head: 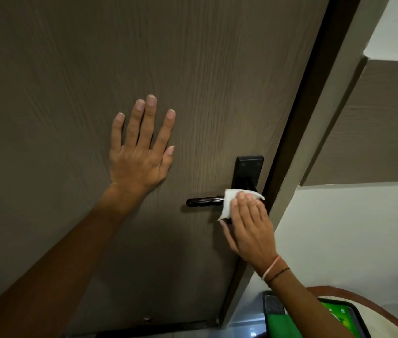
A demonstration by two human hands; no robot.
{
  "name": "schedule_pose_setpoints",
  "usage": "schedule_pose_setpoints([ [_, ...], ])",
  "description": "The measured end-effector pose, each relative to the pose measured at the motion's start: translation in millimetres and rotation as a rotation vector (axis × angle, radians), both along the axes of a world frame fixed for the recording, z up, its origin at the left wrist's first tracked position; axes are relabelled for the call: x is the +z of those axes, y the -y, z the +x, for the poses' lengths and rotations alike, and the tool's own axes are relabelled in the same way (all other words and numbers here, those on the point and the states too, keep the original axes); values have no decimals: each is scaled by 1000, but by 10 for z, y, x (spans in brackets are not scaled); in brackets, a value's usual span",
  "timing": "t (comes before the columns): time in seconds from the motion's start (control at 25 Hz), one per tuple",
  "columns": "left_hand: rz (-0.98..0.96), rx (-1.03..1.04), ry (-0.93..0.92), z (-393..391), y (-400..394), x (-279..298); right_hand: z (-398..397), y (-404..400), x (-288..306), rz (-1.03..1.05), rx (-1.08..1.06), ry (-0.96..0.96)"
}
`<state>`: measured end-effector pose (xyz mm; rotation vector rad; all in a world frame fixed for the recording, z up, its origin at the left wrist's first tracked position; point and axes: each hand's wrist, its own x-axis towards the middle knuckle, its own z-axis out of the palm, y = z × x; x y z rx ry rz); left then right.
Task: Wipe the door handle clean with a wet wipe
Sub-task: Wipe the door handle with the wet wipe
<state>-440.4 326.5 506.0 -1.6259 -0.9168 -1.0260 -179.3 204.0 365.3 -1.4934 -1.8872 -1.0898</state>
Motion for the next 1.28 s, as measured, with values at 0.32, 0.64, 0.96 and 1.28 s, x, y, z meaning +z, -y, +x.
schedule_pose_setpoints([
  [0.32,-2,-3,5,-3,-10,-13,-96,-63,277,-14,159,-258],
  [0.64,-152,37,-13,-1,222,68,-527,-14,552,-71,112,3],
  [0.96,-389,-160,108,-127,1006,319,-987,260,1008,-366,543,-462],
  [1.28,-1497,-828,1127,34,2059,143,-911,1086,1666,-892,884,-2507],
])
